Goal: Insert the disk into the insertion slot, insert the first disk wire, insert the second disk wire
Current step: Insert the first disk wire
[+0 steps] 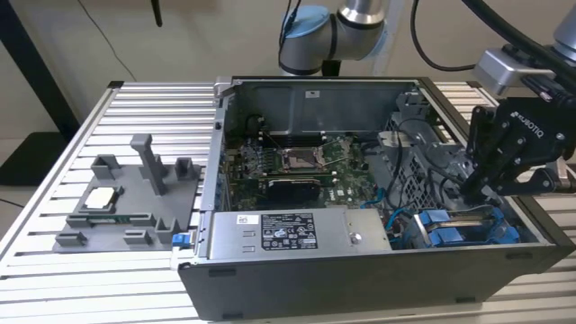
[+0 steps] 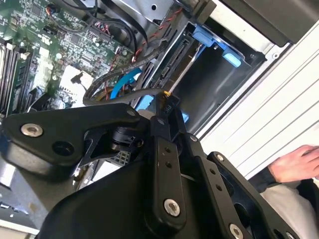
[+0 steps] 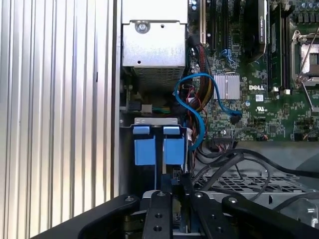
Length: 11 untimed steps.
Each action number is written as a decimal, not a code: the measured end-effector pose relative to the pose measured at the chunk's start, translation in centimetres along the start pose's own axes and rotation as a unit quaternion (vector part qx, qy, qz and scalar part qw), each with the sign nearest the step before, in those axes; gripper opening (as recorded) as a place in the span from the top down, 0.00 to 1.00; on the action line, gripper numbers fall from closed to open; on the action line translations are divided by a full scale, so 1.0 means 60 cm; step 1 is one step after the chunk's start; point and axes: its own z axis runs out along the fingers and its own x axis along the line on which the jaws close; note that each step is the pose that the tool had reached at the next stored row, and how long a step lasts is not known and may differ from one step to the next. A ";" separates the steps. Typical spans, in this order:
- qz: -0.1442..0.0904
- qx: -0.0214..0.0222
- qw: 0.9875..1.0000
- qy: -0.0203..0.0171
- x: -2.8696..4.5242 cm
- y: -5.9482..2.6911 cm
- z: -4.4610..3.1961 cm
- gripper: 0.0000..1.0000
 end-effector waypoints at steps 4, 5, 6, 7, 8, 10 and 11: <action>0.000 0.000 1.000 0.000 0.000 0.000 0.000 0.81; 0.000 0.000 1.000 0.000 0.000 0.000 0.000 0.81; 0.000 0.000 1.000 0.000 0.000 0.000 0.000 0.81; 0.000 0.000 1.000 0.000 0.000 -0.001 0.001 0.81; 0.000 0.000 1.000 0.000 0.001 -0.001 0.002 0.81; 0.000 0.000 1.000 -0.001 0.001 -0.004 0.003 0.81; 0.000 0.000 1.000 -0.001 0.001 -0.005 0.004 0.81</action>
